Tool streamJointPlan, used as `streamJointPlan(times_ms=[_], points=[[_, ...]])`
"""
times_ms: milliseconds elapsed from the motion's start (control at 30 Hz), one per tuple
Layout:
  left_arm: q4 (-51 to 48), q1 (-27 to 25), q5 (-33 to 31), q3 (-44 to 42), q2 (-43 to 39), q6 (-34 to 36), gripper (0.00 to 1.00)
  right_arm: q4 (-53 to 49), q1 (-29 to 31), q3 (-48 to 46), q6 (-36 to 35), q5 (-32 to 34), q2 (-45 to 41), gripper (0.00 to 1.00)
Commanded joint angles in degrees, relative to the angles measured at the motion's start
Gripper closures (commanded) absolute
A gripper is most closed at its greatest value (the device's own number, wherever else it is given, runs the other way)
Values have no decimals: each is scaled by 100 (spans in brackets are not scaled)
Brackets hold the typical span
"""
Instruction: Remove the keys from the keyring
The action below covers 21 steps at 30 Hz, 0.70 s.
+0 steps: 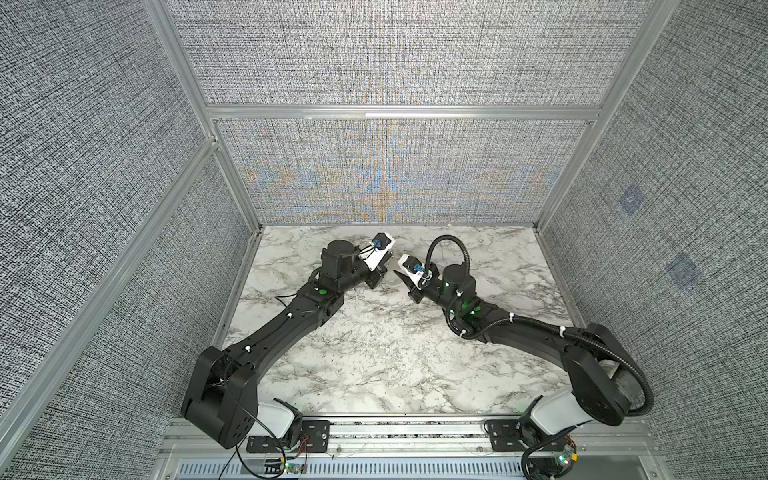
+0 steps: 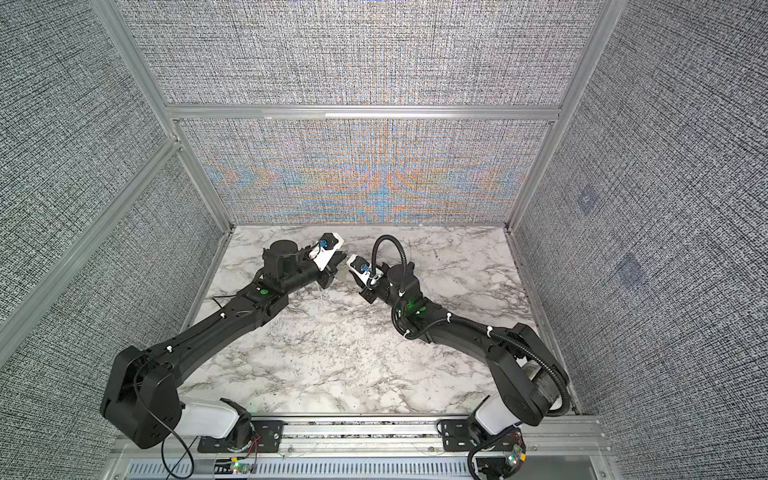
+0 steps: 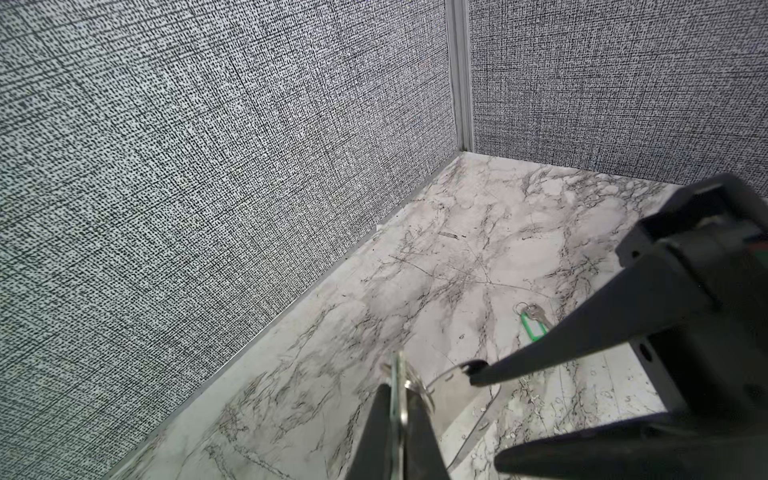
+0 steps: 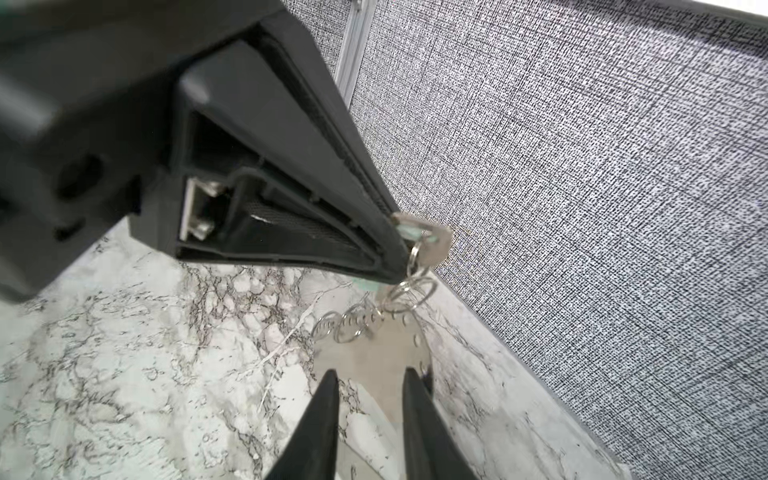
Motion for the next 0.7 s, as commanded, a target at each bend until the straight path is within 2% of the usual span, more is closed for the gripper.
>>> streamJointPlan(times_ms=[0,233,467,667], points=[[62,-10,0,99,52,-118,100,599,12,-32,117,-72,39,72],[12,-55,-11,170,93,-103,100,728,14,-2,150,71,135,72],[-17,-89,-12,196,107,-149,100,765,17,68,158,592,225,74],[-17,-107,-13,254,171,-210,100,1062,17,43,142,536,271,74]])
